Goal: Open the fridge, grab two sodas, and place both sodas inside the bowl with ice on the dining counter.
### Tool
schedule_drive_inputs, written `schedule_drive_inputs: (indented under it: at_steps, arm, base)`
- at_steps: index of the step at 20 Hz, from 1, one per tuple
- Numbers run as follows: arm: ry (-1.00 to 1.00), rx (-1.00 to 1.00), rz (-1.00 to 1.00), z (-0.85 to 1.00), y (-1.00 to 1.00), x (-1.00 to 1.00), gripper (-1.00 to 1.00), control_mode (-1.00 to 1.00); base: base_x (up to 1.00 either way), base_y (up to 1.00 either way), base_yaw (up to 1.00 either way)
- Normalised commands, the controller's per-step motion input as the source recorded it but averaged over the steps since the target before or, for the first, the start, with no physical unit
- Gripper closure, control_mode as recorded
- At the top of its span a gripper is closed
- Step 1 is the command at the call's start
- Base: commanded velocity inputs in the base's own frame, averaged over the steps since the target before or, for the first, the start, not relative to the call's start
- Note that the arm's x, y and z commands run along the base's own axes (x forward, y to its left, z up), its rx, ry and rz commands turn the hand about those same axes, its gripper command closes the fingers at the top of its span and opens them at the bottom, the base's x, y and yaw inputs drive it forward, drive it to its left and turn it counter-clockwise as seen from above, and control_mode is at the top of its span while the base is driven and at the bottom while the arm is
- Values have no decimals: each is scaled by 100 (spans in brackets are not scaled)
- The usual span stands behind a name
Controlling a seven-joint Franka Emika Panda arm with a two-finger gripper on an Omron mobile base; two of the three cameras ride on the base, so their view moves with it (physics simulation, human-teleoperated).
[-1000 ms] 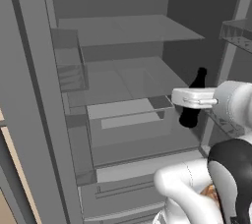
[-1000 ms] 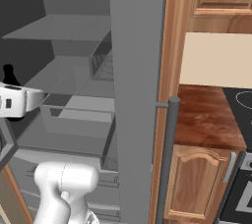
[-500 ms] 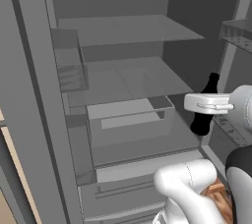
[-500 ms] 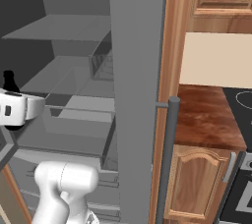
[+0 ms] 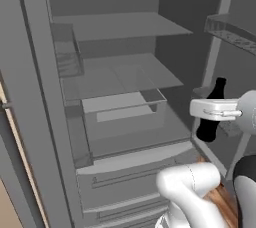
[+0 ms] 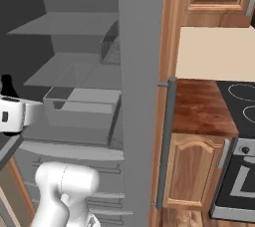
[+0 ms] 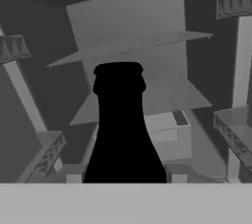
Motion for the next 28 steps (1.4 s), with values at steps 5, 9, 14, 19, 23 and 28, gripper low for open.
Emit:
schedule_drive_inputs:
  at_steps: [5, 9, 14, 19, 23, 28]
  arm:
    - [0, 0, 0, 0, 0, 0, 100, 100]
    - [0, 0, 0, 0, 0, 0, 100, 100]
    - [0, 0, 0, 0, 0, 0, 100, 100]
    - [0, 0, 0, 0, 0, 0, 100, 100]
    - [0, 0, 0, 0, 0, 0, 100, 100]
    - [0, 0, 0, 0, 0, 0, 100, 100]
  base:
    - [-34, 42, -33]
    - [-7, 72, -44]
    - [-14, 59, -50]
    - [-14, 26, -63]
    - [-17, 16, -67]
    - [-20, 11, -69]
